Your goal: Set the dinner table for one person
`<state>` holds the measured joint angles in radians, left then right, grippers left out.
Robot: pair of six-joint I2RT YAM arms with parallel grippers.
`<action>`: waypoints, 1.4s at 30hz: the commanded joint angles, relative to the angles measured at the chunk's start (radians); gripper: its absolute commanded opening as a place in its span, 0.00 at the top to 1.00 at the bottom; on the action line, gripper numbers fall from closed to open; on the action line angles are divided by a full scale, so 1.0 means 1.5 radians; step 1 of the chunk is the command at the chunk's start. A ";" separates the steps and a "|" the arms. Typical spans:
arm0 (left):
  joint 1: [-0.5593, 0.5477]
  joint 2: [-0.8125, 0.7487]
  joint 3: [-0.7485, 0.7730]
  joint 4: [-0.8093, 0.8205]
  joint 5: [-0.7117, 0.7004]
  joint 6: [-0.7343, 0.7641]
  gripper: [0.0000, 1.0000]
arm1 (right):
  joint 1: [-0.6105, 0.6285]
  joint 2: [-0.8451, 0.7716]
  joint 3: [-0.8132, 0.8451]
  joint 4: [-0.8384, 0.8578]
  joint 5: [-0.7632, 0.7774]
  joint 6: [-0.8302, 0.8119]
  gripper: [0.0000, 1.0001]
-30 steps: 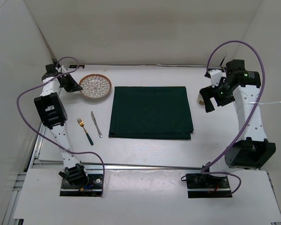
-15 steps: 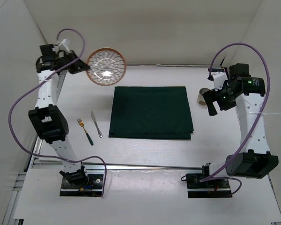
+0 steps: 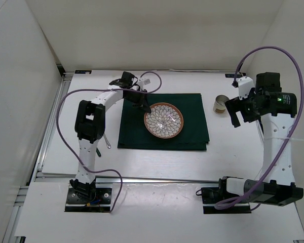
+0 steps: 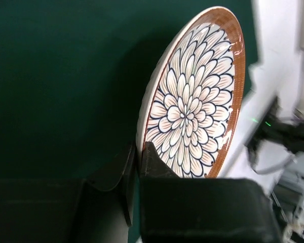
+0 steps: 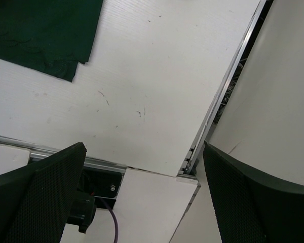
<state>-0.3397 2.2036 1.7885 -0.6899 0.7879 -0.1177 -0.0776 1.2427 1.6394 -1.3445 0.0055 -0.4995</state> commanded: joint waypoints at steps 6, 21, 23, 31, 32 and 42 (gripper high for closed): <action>0.023 0.036 0.140 0.052 0.035 -0.031 0.90 | -0.010 -0.028 -0.034 -0.019 0.021 0.010 0.00; 0.017 0.069 0.099 0.073 0.047 -0.050 0.90 | -0.010 -0.014 -0.047 -0.007 0.028 0.010 0.00; 0.017 0.075 0.099 0.073 0.047 -0.050 0.90 | -0.010 -0.008 -0.047 -0.007 0.028 0.010 0.00; 0.010 0.067 0.063 0.080 0.039 -0.064 0.90 | -0.010 0.004 -0.027 -0.007 0.022 0.010 0.00; 0.010 0.067 0.062 0.080 0.039 -0.064 0.90 | -0.010 0.004 -0.027 -0.007 0.022 0.010 0.00; 0.010 0.055 0.062 0.080 0.003 -0.074 0.65 | -0.010 0.016 -0.020 -0.007 0.008 0.010 0.00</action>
<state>-0.3141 2.3512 1.8732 -0.5968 0.7456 -0.2131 -0.0860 1.2621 1.5703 -1.3449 0.0399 -0.4995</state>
